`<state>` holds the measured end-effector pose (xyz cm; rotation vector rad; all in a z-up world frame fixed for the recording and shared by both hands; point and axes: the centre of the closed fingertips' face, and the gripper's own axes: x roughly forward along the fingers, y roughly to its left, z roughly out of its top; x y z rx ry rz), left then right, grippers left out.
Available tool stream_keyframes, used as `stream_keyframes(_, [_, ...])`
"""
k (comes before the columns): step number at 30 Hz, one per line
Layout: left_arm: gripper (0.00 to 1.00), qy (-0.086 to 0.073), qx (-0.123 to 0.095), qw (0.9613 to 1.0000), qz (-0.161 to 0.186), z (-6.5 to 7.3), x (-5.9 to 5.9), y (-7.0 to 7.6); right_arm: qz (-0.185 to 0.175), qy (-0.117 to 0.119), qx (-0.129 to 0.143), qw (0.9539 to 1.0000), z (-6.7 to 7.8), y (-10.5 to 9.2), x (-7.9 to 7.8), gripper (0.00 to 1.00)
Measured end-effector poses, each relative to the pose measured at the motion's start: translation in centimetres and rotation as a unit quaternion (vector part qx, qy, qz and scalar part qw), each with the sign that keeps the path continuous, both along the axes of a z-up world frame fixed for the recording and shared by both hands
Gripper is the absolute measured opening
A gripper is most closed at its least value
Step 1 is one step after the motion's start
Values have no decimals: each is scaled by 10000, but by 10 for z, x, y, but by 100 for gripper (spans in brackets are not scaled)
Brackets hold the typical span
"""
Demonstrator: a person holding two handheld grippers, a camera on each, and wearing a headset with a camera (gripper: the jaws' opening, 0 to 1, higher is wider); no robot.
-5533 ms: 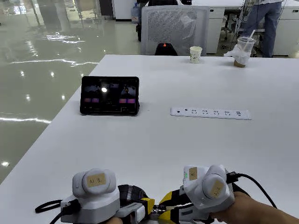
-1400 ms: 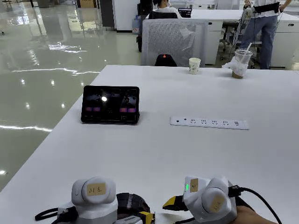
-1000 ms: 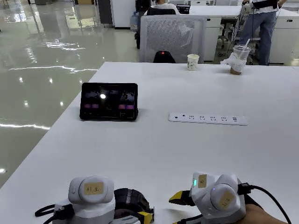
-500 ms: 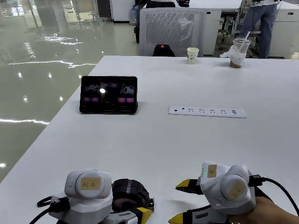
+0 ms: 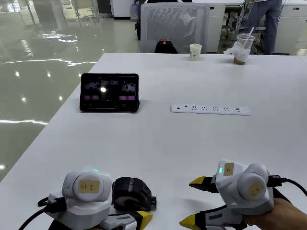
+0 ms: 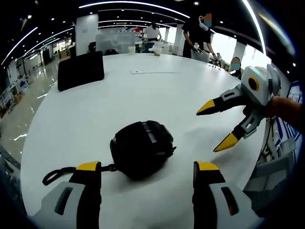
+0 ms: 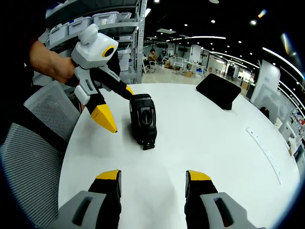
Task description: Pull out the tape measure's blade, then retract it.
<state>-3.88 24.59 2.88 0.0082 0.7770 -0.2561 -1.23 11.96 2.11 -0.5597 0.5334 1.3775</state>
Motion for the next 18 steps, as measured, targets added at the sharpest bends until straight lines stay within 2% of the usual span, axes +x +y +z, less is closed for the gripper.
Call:
stream_keyframes(4, [75,-38,26,9999,-112,1,-2,-1,-78,37,-12,10000,-1,-7,-1,54])
stream_keyframes(7, [75,-23,92,9998,-178,0,-4,1,-146,51,-18,9999,-1,-13,-2,55])
stream_keyframes(12, [75,-13,85,9997,-234,-1,-6,1,-273,90,7,9996,0,-22,-3,58])
stream_keyframes(18, [76,-46,119,9993,-355,-1,-8,1,-447,146,98,9988,4,-30,-3,60])
